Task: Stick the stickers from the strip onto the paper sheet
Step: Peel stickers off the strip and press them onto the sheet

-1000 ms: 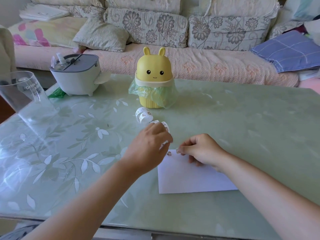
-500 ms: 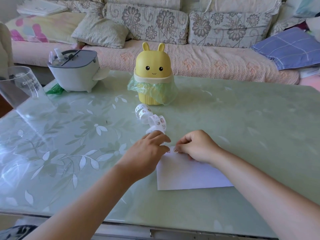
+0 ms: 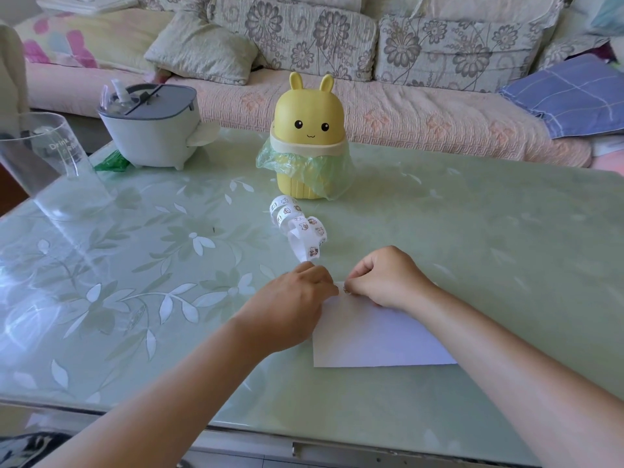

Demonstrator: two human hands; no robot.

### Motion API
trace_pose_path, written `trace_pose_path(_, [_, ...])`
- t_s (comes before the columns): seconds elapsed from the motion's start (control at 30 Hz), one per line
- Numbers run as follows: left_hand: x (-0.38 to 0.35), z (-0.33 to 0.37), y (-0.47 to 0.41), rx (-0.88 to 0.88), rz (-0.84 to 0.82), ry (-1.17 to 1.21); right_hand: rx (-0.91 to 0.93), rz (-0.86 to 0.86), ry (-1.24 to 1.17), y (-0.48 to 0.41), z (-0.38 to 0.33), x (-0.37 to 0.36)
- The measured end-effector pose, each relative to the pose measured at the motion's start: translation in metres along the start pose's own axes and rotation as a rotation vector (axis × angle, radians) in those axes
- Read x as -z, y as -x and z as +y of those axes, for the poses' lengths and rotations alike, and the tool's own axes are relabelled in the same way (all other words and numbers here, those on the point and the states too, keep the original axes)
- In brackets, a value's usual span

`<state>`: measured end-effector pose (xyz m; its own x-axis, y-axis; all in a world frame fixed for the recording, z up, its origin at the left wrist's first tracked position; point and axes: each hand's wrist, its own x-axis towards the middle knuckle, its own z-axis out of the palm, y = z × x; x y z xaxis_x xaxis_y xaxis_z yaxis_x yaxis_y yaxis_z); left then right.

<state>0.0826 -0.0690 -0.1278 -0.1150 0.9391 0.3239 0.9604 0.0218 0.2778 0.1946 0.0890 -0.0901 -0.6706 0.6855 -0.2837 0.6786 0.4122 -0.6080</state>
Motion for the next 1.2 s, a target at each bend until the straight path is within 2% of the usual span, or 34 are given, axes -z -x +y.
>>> trace_pose_path(0.3, [-0.003,0.009,0.000,0.080,-0.021,-0.003,-0.076,0.039,0.301,0.000,-0.018,0.003])
trace_pose_path(0.43, [-0.004,0.011,0.000,0.096,-0.035,-0.028,-0.066,0.107,0.425,0.003,-0.021,0.001])
trace_pose_path(0.53, [-0.003,0.013,-0.001,0.109,-0.043,-0.044,0.012,0.178,0.480,0.008,-0.015,0.003])
trace_pose_path(0.63, [-0.003,0.016,-0.001,0.123,-0.052,-0.055,0.092,0.161,0.380,0.014,0.001,0.006])
trace_pose_path(0.8, [-0.007,0.020,0.000,0.127,-0.053,-0.123,0.428,0.174,0.465,0.025,0.029,-0.004])
trace_pose_path(0.87, [-0.009,0.021,0.000,0.130,-0.055,-0.135,0.506,0.145,0.540,0.031,0.035,-0.007])
trace_pose_path(1.0, [-0.009,0.022,0.002,0.138,-0.043,-0.162,0.516,0.062,0.666,0.042,0.044,-0.010])
trace_pose_path(1.2, [-0.010,0.023,0.005,0.145,-0.047,-0.148,0.532,0.059,0.665,0.048,0.049,-0.008])
